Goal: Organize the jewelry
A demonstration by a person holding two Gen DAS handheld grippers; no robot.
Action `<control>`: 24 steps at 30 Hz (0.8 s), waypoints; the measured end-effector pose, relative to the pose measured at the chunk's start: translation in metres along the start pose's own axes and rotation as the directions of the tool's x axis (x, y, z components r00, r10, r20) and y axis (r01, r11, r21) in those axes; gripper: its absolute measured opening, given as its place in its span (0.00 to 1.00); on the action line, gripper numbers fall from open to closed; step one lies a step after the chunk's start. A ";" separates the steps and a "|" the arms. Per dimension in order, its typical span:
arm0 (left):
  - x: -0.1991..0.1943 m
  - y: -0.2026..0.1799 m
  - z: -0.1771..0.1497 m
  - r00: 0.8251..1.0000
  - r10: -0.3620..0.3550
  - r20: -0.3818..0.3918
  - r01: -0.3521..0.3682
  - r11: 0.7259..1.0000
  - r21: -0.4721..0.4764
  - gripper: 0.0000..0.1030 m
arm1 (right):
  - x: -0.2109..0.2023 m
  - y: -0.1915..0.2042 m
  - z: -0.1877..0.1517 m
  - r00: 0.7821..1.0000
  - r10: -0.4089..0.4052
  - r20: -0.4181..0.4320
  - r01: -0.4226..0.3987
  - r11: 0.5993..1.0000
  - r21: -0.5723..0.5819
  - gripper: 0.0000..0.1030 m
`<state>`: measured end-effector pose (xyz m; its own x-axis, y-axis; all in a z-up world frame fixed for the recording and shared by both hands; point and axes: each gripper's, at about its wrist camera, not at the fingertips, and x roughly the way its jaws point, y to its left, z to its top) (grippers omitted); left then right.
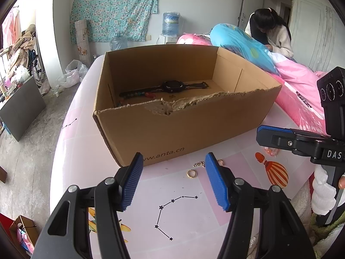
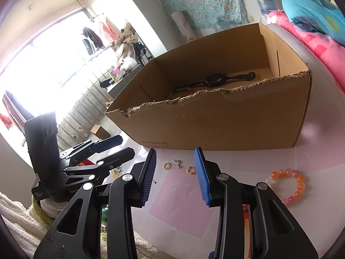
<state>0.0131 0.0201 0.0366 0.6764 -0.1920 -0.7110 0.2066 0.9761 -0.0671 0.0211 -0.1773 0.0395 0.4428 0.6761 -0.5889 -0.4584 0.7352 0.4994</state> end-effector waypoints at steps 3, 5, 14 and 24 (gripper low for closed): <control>0.000 0.000 0.000 1.000 0.001 -0.001 -0.001 1.000 0.002 0.56 | 0.000 0.000 0.000 1.000 0.002 0.000 -0.002 1.000 0.000 0.35; 0.000 0.000 0.000 1.000 0.001 -0.001 -0.001 1.000 0.001 0.56 | 0.000 -0.001 0.000 1.000 0.002 0.000 -0.002 1.000 0.000 0.35; 0.000 0.000 0.000 1.000 0.000 -0.001 0.000 1.000 0.001 0.56 | 0.000 -0.001 -0.001 1.000 0.003 0.000 -0.003 1.000 0.002 0.35; 0.000 0.000 0.000 1.000 0.001 0.000 -0.001 1.000 0.001 0.56 | 0.001 -0.001 -0.001 1.000 0.006 -0.004 -0.006 1.000 0.002 0.35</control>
<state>0.0131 0.0206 0.0365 0.6763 -0.1915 -0.7113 0.2069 0.9761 -0.0660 0.0212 -0.1773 0.0376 0.4367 0.6807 -0.5883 -0.4597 0.7309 0.5045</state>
